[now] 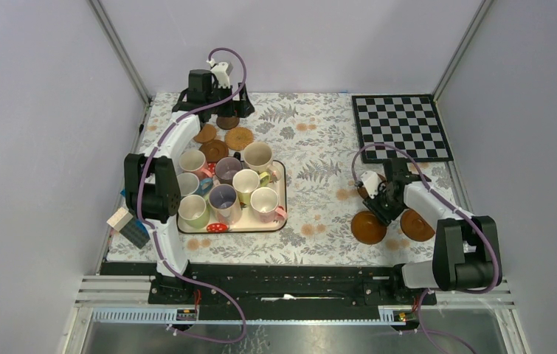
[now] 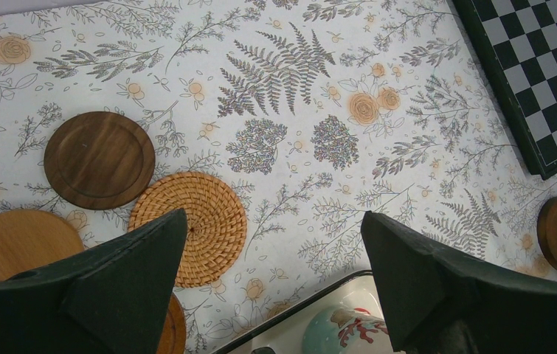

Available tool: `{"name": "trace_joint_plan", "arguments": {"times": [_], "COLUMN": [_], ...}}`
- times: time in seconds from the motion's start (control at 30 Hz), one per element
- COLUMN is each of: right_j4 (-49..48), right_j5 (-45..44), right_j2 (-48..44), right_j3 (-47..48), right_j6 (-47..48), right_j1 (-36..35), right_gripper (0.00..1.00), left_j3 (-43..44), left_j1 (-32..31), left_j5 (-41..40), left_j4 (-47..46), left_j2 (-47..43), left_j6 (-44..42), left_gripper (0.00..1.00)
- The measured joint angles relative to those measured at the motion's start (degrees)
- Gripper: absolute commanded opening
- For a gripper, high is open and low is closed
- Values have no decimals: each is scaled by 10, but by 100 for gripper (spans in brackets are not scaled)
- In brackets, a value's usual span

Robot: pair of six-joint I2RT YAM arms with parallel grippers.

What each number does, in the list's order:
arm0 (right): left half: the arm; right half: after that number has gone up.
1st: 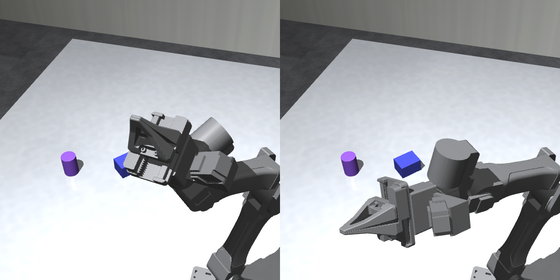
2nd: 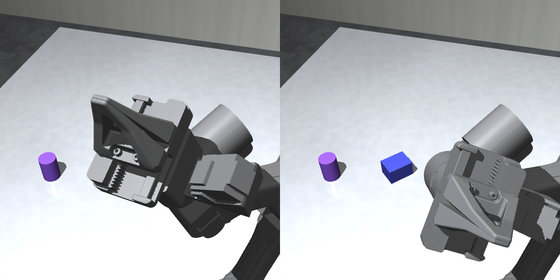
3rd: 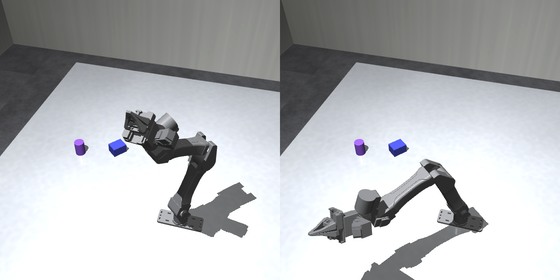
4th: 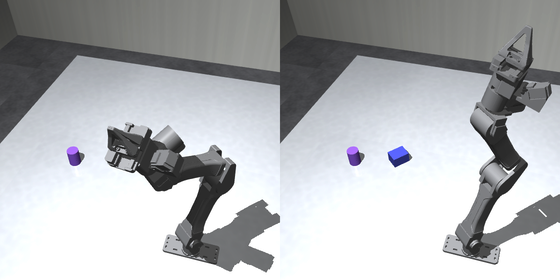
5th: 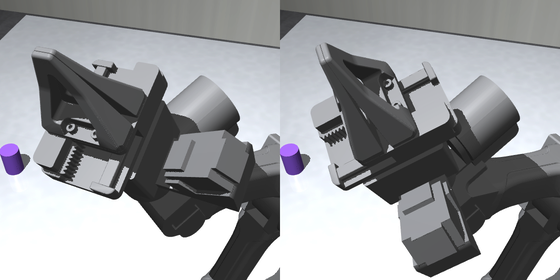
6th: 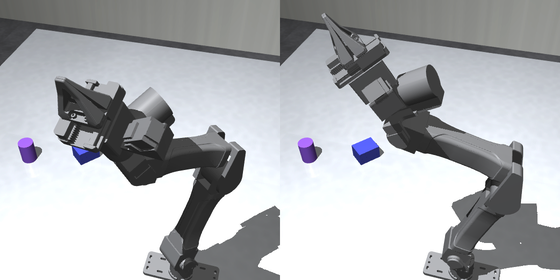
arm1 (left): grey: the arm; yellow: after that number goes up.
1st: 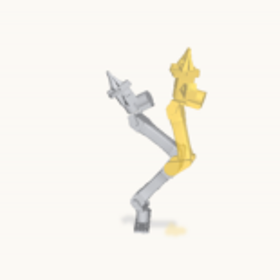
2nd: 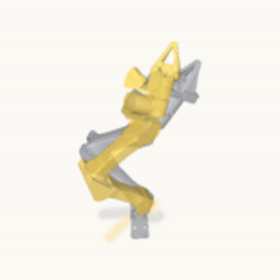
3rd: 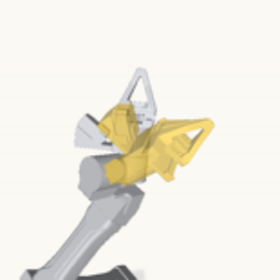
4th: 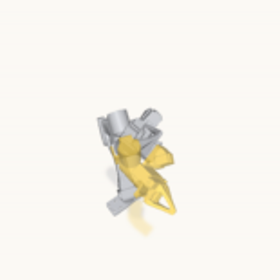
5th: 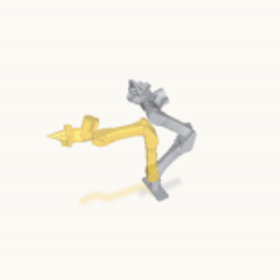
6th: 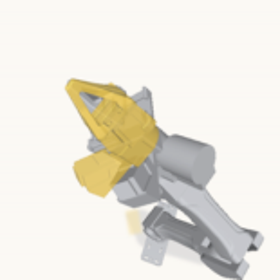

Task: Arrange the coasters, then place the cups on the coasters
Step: Move the coaster to the center of the board.

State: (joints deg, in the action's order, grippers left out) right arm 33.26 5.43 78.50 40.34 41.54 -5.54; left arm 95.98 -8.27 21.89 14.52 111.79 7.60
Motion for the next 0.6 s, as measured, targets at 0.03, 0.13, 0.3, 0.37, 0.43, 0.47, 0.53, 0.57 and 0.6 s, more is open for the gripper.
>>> {"name": "trace_joint_plan", "arguments": {"times": [0.03, 0.13, 0.3, 0.37, 0.43, 0.47, 0.53, 0.57, 0.6], "right_j4": [2, 7, 12, 15, 17, 18, 21, 22, 23], "right_j5": [-3, -14, -29, -32, -36, -40, -47, -49, -50], "right_j2": [1, 10, 17, 19, 21, 21, 21, 21, 21], "right_j3": [2, 9, 15, 17, 18, 18, 18, 18, 18], "right_j6": [3, 12, 25, 31, 38, 41, 48, 50, 52], "right_j1": [9, 27, 39, 42, 45, 45, 46, 47, 47], "right_gripper": [47, 47, 47, 47, 47, 48, 49, 49, 51], "left_j3": [0, 0, 0, 0, 0, 0, 0, 0, 0], "left_j1": [0, 0, 0, 0, 0, 0, 0, 0, 0], "left_j5": [0, 0, 0, 0, 0, 0, 0, 0, 0], "left_j4": [0, 0, 0, 0, 0, 0, 0, 0, 0], "left_j2": [0, 0, 0, 0, 0, 0, 0, 0, 0], "left_j6": [0, 0, 0, -1, -2, -3, -5, -7, -9], "left_gripper": [99, 99, 99, 99, 99, 99, 99, 99, 99]}}
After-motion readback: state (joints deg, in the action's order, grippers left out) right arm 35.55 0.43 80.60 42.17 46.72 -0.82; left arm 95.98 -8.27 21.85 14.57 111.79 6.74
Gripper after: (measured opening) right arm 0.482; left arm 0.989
